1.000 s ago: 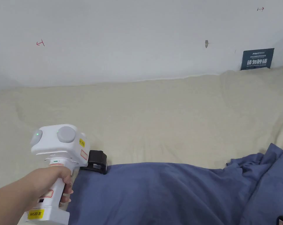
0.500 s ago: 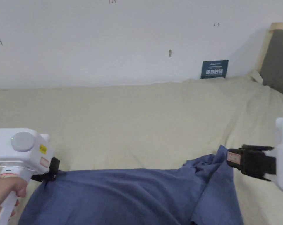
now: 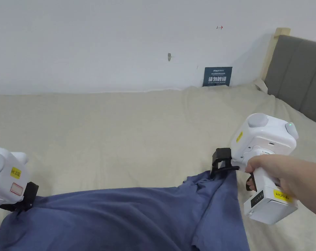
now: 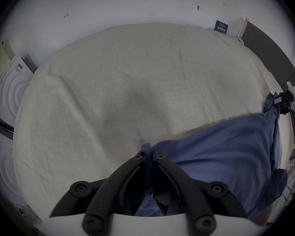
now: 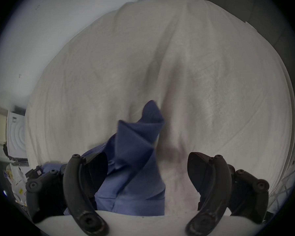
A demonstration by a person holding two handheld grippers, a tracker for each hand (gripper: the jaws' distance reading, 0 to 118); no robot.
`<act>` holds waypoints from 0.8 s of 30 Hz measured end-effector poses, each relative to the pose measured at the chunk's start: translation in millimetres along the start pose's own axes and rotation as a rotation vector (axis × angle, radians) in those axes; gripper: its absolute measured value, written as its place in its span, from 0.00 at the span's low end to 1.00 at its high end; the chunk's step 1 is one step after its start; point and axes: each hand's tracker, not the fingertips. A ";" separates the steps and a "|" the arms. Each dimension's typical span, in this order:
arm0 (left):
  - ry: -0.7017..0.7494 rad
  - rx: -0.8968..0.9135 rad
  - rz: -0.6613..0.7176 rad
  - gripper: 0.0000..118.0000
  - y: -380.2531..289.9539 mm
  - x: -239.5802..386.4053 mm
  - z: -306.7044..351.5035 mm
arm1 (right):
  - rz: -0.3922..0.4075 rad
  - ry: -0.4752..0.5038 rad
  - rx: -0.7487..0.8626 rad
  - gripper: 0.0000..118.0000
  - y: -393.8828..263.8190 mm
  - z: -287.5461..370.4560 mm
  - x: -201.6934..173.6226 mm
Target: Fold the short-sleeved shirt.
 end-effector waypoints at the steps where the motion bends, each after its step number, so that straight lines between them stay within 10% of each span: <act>1: -0.002 -0.004 0.002 0.05 -0.5 -0.8 -1.3 | 0.002 -0.009 0.002 0.74 -0.5 -0.3 0.0; 2: -0.004 -0.007 0.006 0.05 -1.0 -1.6 -2.4 | 0.008 -0.003 0.004 0.49 -1.2 2.0 2.7; 3: -0.004 -0.009 0.008 0.05 -0.1 -2.1 -4.3 | 0.030 0.028 0.027 0.02 -4.3 5.0 0.7; 14: -0.006 0.006 0.053 0.05 -8.5 -12.5 15.8 | 0.088 0.165 0.146 0.02 -30.4 46.4 3.1; 24: -0.058 0.256 0.119 0.05 -34.8 -28.2 181.8 | 0.171 0.385 0.339 0.02 -88.3 201.4 15.4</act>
